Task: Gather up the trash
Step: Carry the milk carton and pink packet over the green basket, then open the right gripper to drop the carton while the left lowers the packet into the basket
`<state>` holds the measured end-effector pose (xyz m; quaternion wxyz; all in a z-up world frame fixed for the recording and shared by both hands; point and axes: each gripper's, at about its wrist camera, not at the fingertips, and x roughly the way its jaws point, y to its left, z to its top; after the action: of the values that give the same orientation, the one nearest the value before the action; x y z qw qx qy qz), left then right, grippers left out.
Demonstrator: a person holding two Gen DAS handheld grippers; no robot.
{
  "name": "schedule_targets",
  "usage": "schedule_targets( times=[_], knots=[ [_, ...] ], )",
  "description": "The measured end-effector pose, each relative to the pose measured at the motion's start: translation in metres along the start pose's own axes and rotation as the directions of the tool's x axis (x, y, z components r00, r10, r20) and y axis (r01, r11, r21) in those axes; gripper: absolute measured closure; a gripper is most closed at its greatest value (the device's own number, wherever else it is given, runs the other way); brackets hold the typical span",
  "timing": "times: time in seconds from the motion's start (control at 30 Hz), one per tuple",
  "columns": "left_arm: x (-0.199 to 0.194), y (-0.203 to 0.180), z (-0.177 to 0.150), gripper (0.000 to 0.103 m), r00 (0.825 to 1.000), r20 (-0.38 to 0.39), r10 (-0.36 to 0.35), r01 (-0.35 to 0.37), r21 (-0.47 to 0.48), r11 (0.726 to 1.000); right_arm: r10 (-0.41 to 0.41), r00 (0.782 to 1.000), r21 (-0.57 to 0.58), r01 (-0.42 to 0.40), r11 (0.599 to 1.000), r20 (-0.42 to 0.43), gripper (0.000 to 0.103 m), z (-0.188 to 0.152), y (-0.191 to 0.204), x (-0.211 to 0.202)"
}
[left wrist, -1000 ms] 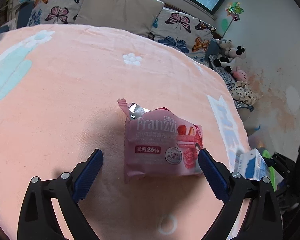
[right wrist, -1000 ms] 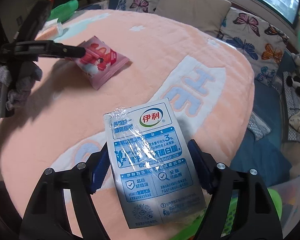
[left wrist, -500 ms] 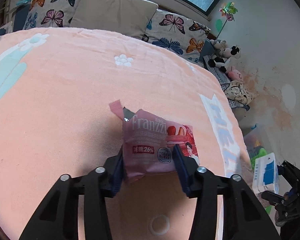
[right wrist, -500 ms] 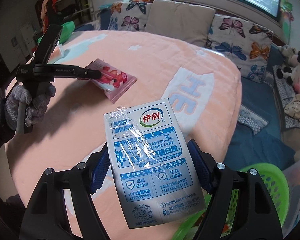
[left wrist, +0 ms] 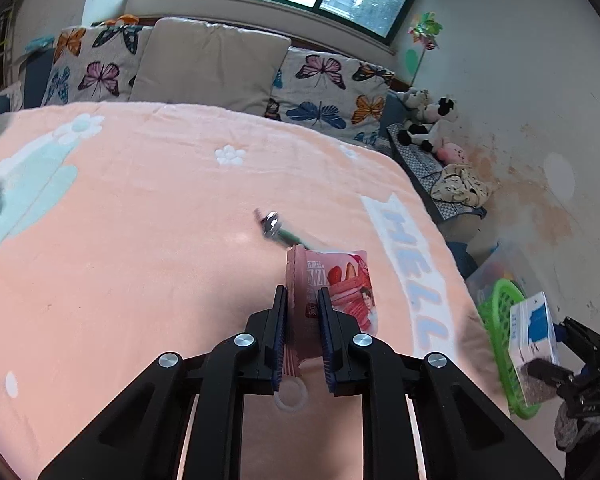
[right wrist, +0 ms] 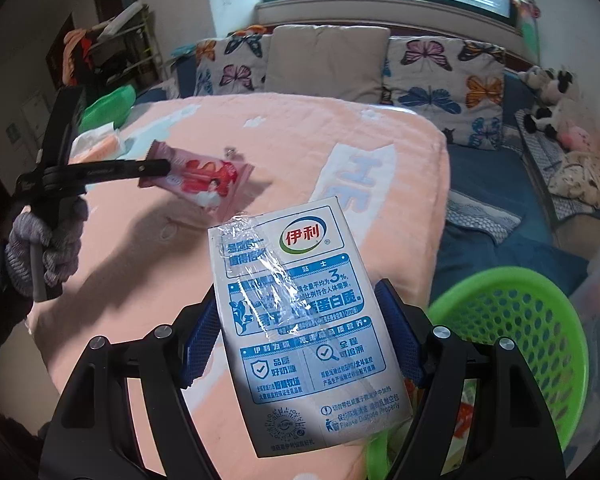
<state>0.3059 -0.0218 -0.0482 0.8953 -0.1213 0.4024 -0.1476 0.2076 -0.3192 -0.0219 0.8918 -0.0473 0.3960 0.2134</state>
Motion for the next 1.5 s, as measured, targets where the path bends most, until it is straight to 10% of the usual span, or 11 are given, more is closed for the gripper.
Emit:
schedule_targets(
  times=[0.87, 1.5],
  knots=[
    [-0.049, -0.136, -0.021, 0.088, 0.976, 0.019, -0.216, 0.208, 0.199, 0.958, -0.267, 0.963, 0.302, 0.263, 0.916, -0.027, 0.029, -0.087, -0.093, -0.061],
    [-0.031, -0.195, -0.047, 0.088, 0.962, -0.067, -0.265, 0.273, 0.276, 0.922, -0.282, 0.959, 0.417, 0.264, 0.87, -0.02, 0.023, -0.104, -0.123, -0.07]
  ],
)
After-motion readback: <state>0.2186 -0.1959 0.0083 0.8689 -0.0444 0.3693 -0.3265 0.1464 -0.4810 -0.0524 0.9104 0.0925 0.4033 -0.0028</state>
